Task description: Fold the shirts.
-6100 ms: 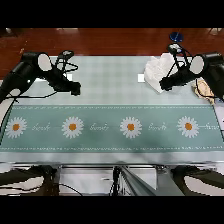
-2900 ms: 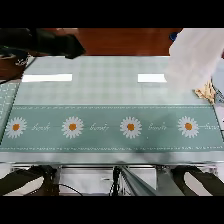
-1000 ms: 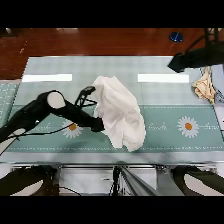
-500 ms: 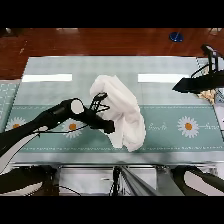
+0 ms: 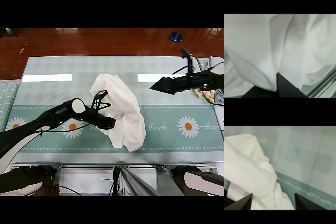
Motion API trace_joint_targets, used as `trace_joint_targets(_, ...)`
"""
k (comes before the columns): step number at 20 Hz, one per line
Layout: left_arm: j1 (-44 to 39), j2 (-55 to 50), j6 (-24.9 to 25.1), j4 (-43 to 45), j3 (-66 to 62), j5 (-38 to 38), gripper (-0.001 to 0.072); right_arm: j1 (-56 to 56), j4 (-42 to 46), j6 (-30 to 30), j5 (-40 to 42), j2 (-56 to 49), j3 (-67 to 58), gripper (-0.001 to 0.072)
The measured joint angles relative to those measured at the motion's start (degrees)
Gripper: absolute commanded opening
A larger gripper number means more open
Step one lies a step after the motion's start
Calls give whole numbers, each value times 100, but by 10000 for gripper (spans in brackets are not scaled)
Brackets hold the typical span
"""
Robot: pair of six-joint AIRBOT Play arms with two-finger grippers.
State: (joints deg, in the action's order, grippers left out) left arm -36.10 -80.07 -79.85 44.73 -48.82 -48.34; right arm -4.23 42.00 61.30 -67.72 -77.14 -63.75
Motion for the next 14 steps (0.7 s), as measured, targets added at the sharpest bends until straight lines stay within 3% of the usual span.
trace_joint_targets(8,-70,367,208,-39,0,-424,20,1582,-238,-667,1814,-450,7,581)
trace_joint_targets(10,-87,570,232,-39,0,-455,20,1827,-243,-717,2151,-673,4,534)
trace_joint_targets(11,-94,671,247,-39,0,-463,20,1928,-249,-737,2286,-815,4,392)
trace_joint_targets(12,-96,765,249,-39,0,-461,20,2004,-258,-743,2389,-951,4,187)
trace_joint_targets(13,-98,852,251,-39,0,-463,20,2072,-273,-752,2476,-1091,7,26)
trace_joint_targets(14,-101,929,254,-39,0,-476,19,2122,-284,-752,2527,-1193,4,25)
